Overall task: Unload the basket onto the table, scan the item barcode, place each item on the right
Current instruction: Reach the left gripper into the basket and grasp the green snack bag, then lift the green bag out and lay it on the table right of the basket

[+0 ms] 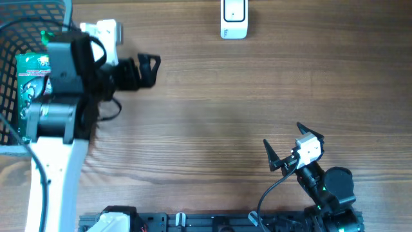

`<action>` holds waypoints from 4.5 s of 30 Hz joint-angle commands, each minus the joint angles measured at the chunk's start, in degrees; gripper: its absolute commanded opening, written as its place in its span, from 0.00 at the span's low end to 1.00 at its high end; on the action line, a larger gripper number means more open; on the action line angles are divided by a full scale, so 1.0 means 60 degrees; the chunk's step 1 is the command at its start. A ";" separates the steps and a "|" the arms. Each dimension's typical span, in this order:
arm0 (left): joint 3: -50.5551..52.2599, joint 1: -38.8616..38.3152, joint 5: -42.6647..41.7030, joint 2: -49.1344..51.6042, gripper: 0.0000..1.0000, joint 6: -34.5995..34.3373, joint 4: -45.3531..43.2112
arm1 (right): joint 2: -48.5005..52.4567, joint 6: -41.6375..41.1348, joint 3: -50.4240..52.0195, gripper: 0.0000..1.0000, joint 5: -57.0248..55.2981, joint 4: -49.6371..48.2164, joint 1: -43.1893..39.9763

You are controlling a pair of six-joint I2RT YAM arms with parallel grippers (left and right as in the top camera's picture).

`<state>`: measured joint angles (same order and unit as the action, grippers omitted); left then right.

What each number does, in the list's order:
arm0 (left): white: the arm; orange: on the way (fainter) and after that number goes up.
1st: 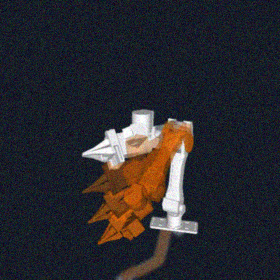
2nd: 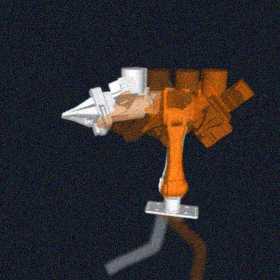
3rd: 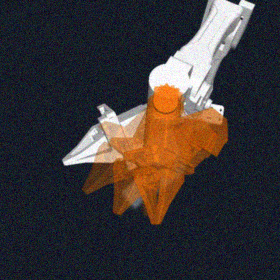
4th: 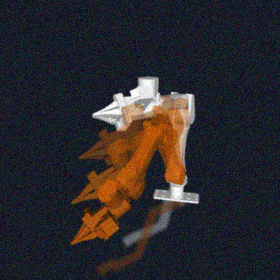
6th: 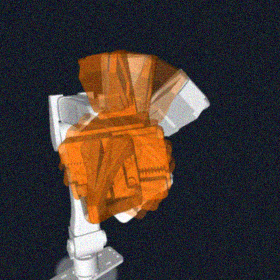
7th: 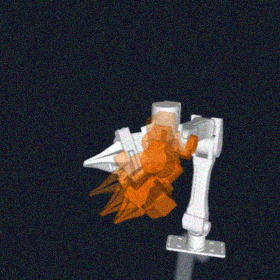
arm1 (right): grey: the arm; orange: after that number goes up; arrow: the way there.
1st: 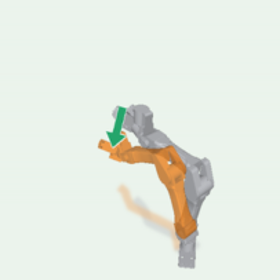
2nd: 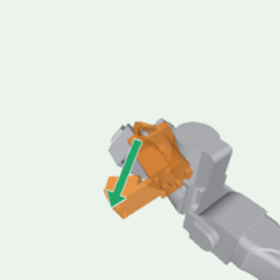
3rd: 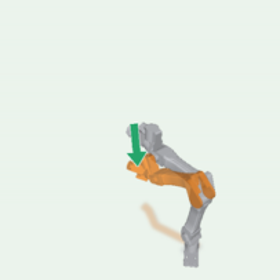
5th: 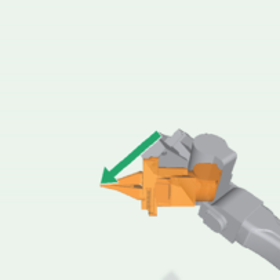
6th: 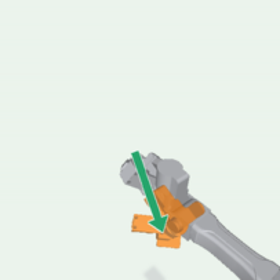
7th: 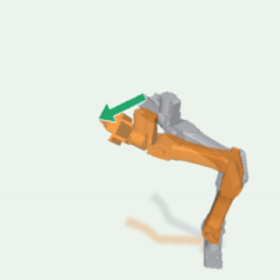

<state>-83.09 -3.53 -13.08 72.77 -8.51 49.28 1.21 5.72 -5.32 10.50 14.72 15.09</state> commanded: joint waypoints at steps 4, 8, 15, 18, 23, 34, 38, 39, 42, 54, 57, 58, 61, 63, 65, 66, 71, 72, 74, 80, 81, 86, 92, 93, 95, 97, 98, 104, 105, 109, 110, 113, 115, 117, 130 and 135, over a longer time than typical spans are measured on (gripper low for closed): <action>-0.2379 0.1847 0.1730 0.0532 1.00 -0.2834 0.0229 | -0.0106 0.0047 -0.0073 1.00 0.0120 -0.0022 -0.0029; -0.3300 0.3898 0.2415 0.0911 1.00 -0.4554 0.1144 | -0.0106 0.0044 -0.0073 1.00 0.0124 -0.0022 -0.0029; -0.3297 0.7140 0.1060 0.1723 1.00 -0.7118 0.1716 | -0.0106 0.0047 -0.0073 1.00 0.0124 -0.0022 -0.0029; -0.3297 0.7286 0.1096 0.2116 1.00 -0.6335 0.1687 | -0.0106 0.0047 -0.0073 1.00 0.0124 -0.0022 -0.0029; -0.3293 0.7147 0.1643 0.2849 1.00 -0.4615 0.1872 | -0.0106 0.0047 -0.0073 1.00 0.0124 -0.0022 -0.0029; -0.3275 0.6932 0.2506 0.4794 0.96 -0.0390 0.2018 | -0.0106 0.0044 -0.0073 1.00 0.0120 -0.0022 -0.0029; -0.3275 0.6896 0.2113 0.5745 0.98 0.0823 0.2375 | -0.0106 0.0044 -0.0073 1.00 0.0124 -0.0022 -0.0029; -0.3275 0.6874 0.1832 0.5945 0.99 0.1264 0.2441 | -0.0106 0.0044 -0.0073 1.00 0.0124 -0.0022 -0.0029; -0.3271 0.6779 0.1585 0.6317 0.99 0.2568 0.2623 | -0.0106 0.0044 -0.0076 1.00 0.0124 -0.0022 -0.0029; -0.3249 0.6630 0.1625 0.6859 1.00 0.6433 0.1960 | -0.0106 0.0040 -0.0073 1.00 0.0120 -0.0022 -0.0029; -0.3202 0.6630 0.1690 0.6929 1.00 0.6721 0.1672 | -0.0106 0.0047 -0.0073 1.00 0.0124 -0.0022 -0.0029; -0.3166 0.6630 0.1690 0.6929 1.00 0.6717 0.1563 | -0.0106 0.0047 -0.0073 1.00 0.0124 -0.0022 -0.0029; -0.2994 0.6619 0.1683 0.6969 1.00 0.6714 0.1231 | -0.0106 0.0047 -0.0073 1.00 0.0124 -0.0022 -0.0029; -0.2812 0.6623 0.1672 0.6994 1.00 0.6717 0.1038 | -0.0106 0.0044 -0.0073 1.00 0.0120 -0.0022 -0.0029; -0.2572 0.6623 0.1617 0.7042 1.00 0.6798 0.0856 | -0.0106 0.0044 -0.0073 1.00 0.0124 -0.0022 -0.0029; -0.2459 0.6619 0.1566 0.7071 1.00 0.6892 0.0834 | -0.0106 0.0044 -0.0073 1.00 0.0124 -0.0022 -0.0029; -0.1785 0.6604 0.1581 0.7322 1.00 0.6889 0.0528 | -0.0106 0.0044 -0.0073 1.00 0.0120 -0.0022 -0.0029; -0.1665 0.6604 0.1574 0.7399 1.00 0.6885 0.0495 | -0.0106 0.0044 -0.0073 1.00 0.0120 -0.0022 -0.0029; -0.1304 0.6604 0.1574 0.7530 1.00 0.6881 0.0244 | -0.0106 0.0047 -0.0076 0.99 0.0124 -0.0022 -0.0029; -0.0725 0.6604 0.1581 0.7552 0.67 0.6849 -0.0404 | -0.0106 0.0047 -0.0076 1.00 0.0124 -0.0022 -0.0029; -0.0747 0.6608 0.1581 0.7519 0.51 0.6849 -0.0430 | -0.0106 0.0044 -0.0073 1.00 0.0124 -0.0022 -0.0029; -0.1111 0.6604 0.1581 0.7089 0.06 0.6845 -0.0433 | -0.0106 0.0044 -0.0073 1.00 0.0124 -0.0022 -0.0029; -0.1861 0.6604 0.1581 0.5996 0.07 0.6586 -0.0444 | -0.0106 0.0044 -0.0073 1.00 0.0124 -0.0022 -0.0029; -0.1967 0.6608 0.1581 0.5716 0.09 0.6451 -0.0488 | -0.0106 0.0044 -0.0073 1.00 0.0120 -0.0022 -0.0029; -0.1996 0.6608 0.1581 0.5268 0.16 0.6025 -0.0765 | -0.0106 0.0047 -0.0073 1.00 0.0120 -0.0022 -0.0029; -0.1996 0.6604 0.1581 0.4900 0.10 0.5723 -0.0940 | -0.0106 0.0047 -0.0073 1.00 0.0120 -0.0022 -0.0029; -0.1996 0.6604 0.1581 0.4728 0.07 0.5533 -0.0976 | -0.0106 0.0044 -0.0073 1.00 0.0124 -0.0022 -0.0029; -0.1996 0.6604 0.1581 0.3891 0.04 0.3013 -0.0994 | -0.0106 0.0044 -0.0073 0.99 0.0124 -0.0022 -0.0029; -0.1996 0.6604 0.1574 0.3697 0.04 0.2616 -0.1002 | -0.0106 0.0044 -0.0073 1.00 0.0120 -0.0022 -0.0029; -0.1996 0.6604 0.1045 0.2834 0.04 0.0809 -0.1239 | -0.0106 0.0044 -0.0073 1.00 0.0124 -0.0022 -0.0029; -0.1996 0.6604 0.0404 0.2546 0.04 0.0459 -0.1311 | -0.0106 0.0047 -0.0073 1.00 0.0124 -0.0022 -0.0029; -0.1996 0.6510 -0.1942 0.1752 0.04 -0.0266 -0.1974 | -0.0106 0.0044 -0.0073 1.00 0.0120 -0.0022 -0.0029; -0.1996 0.6200 -0.3330 0.1268 0.04 -0.0962 -0.2889 | -0.0106 0.0044 -0.0073 1.00 0.0120 -0.0022 -0.0029; -0.1996 0.5759 -0.3993 0.0962 0.04 -0.1410 -0.3614 | -0.0106 0.0044 -0.0073 1.00 0.0124 -0.0022 -0.0029; -0.1989 0.0248 -0.0820 0.1005 0.04 -0.1585 -0.1730 | -0.0106 0.0047 -0.0076 1.00 0.0124 -0.0022 -0.0029; -0.1945 -0.0794 0.3231 0.1872 0.04 -0.2397 0.1563 | -0.0106 0.0044 -0.0073 1.00 0.0124 -0.0022 -0.0029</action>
<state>-94.87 -5.37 -14.26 80.55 -19.00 51.48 1.21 5.72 -5.32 10.50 14.70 15.09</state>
